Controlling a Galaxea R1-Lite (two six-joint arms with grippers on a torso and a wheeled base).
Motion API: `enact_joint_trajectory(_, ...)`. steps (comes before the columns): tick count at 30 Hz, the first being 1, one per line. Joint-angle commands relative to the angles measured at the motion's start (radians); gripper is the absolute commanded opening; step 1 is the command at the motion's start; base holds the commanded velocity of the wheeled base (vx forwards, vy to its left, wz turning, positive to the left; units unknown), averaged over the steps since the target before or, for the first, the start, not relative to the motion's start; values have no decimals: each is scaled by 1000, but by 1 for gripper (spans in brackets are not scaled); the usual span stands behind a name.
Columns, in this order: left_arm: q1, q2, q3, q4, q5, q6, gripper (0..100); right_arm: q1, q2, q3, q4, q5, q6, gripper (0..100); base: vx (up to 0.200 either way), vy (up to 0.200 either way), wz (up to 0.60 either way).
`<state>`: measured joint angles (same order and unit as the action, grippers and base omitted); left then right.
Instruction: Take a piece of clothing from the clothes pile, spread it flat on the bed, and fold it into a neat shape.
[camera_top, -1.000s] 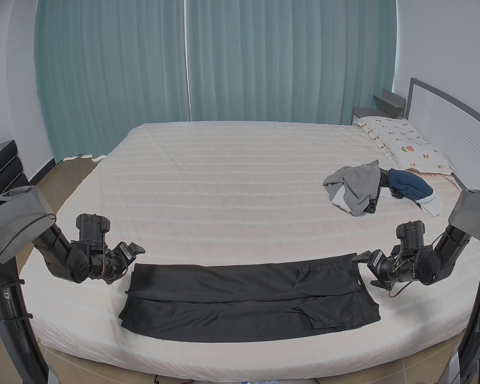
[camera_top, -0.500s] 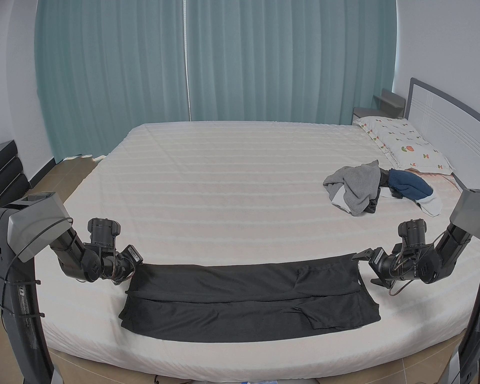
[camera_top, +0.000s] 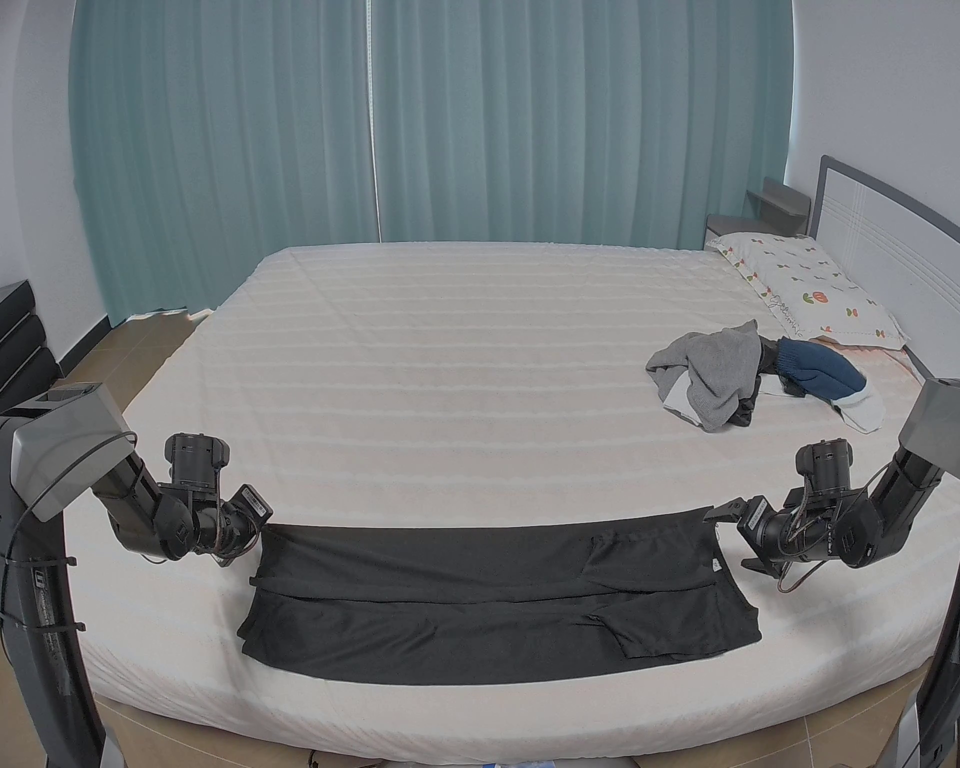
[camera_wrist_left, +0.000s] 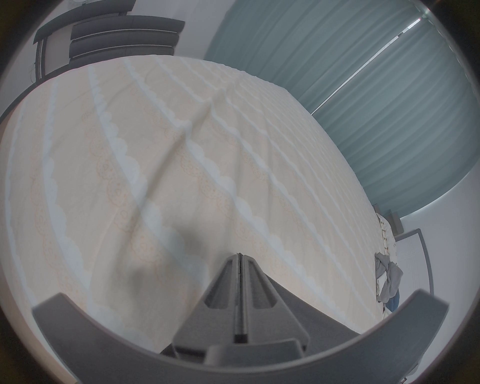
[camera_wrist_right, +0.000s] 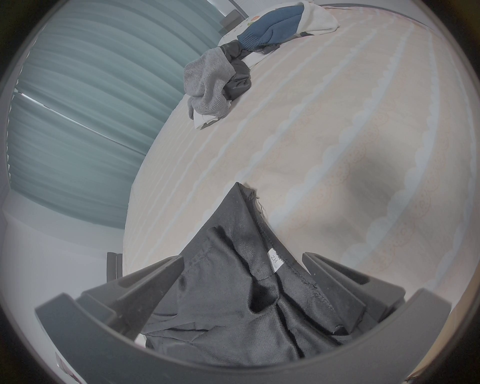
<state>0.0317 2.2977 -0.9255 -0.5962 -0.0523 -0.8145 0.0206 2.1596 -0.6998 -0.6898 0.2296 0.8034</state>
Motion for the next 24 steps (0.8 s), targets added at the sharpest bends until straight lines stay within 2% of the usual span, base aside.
enact_joint_trajectory(1, -1, -3, 2, -2, -3, 0, 0, 1, 2, -1, -1, 1, 0, 100, 0, 0, 0)
enact_joint_trajectory(5, -4, -4, 8, -1, -4, 1, 0, 1, 2, -1, -1, 1, 0, 100, 0, 0, 0)
enact_joint_trajectory(6, -4, -4, 8, -1, -4, 1, 100, 1, 0, -1, -1, 1, 0, 100, 0, 0, 0)
enact_joint_trajectory(19, 1, -67, 60, 1, -11, 9, 100, 1, 2, 2, -1, 1, 2, 100, 0, 0, 0)
enact_joint_trajectory(24, 1, -106, 103, 1, -14, 12, 100, 1, -4, 5, -1, 1, 2, 100, -200, 0, 0)
